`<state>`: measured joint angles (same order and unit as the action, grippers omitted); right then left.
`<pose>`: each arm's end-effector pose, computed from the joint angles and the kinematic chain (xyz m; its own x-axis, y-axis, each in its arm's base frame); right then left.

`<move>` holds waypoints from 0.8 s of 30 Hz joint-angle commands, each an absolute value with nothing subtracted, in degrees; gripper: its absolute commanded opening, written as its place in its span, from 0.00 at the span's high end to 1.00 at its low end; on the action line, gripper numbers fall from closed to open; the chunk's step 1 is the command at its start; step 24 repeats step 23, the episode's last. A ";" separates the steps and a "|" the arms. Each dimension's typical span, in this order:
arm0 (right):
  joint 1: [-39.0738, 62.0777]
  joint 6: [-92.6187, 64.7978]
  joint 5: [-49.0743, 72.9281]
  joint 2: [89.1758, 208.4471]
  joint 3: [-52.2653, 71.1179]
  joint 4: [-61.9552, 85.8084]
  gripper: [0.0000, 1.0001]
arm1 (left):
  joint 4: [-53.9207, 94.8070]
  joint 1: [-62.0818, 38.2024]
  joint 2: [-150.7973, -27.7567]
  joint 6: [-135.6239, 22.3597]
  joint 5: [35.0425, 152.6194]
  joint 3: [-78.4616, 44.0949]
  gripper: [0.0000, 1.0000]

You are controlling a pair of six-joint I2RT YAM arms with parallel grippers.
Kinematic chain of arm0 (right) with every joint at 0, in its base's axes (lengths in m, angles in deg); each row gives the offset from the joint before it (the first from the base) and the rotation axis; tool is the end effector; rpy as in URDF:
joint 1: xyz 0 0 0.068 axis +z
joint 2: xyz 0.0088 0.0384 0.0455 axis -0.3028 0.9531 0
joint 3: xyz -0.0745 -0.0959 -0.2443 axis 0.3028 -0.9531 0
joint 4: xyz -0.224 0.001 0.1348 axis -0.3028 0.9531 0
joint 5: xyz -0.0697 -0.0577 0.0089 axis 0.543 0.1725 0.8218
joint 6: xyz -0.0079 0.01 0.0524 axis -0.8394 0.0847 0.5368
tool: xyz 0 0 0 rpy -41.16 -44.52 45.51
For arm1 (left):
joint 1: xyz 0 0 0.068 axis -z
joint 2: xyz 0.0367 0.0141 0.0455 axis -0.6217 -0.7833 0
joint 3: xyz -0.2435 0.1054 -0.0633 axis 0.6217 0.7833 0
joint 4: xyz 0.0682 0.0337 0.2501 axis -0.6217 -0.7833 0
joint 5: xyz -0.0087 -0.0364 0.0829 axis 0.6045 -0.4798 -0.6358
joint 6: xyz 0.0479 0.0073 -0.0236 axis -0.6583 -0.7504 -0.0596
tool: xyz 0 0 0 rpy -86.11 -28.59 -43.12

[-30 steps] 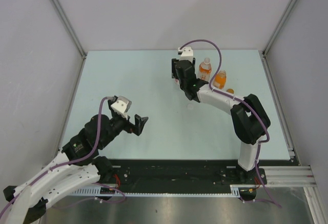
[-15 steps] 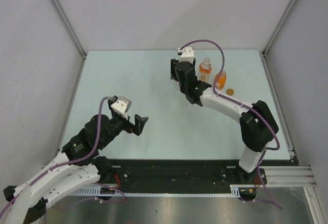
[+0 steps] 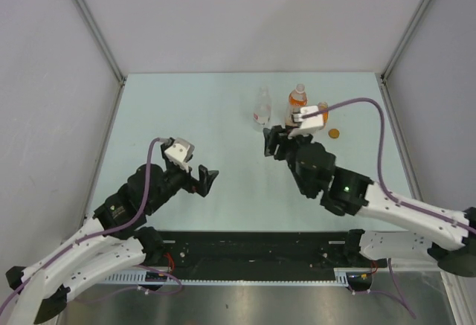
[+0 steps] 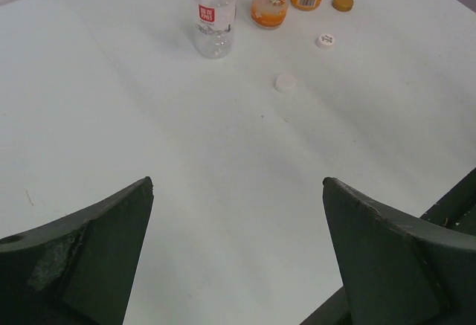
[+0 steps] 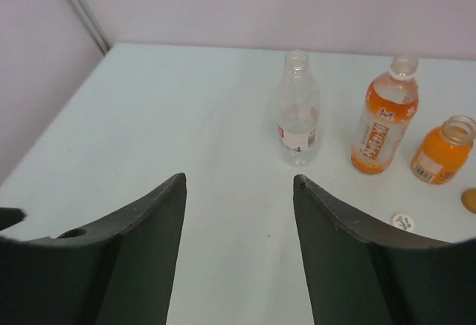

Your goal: Unscrew the bottle caps

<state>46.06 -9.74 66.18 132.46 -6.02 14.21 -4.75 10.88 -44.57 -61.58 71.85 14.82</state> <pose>0.1358 0.2161 0.3799 -0.1126 0.0675 -0.9913 -0.2799 0.9551 0.0968 0.0913 -0.0934 0.3221 -0.2202 0.0841 -0.9718 0.5648 0.8233 -0.0568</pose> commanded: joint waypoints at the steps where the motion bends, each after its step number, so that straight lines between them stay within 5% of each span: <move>1: 50.31 -7.19 75.73 123.82 -11.78 22.85 0.37 | -1.71 10.52 -48.58 -57.06 73.70 12.80 0.00; 11: 51.46 2.83 76.78 99.03 -28.41 30.65 0.37 | -2.85 10.43 -62.38 -43.18 68.52 5.33 0.00; 24: 54.62 1.51 76.87 98.75 -28.15 29.97 0.38 | -3.72 10.43 -65.91 -38.95 65.18 2.08 0.00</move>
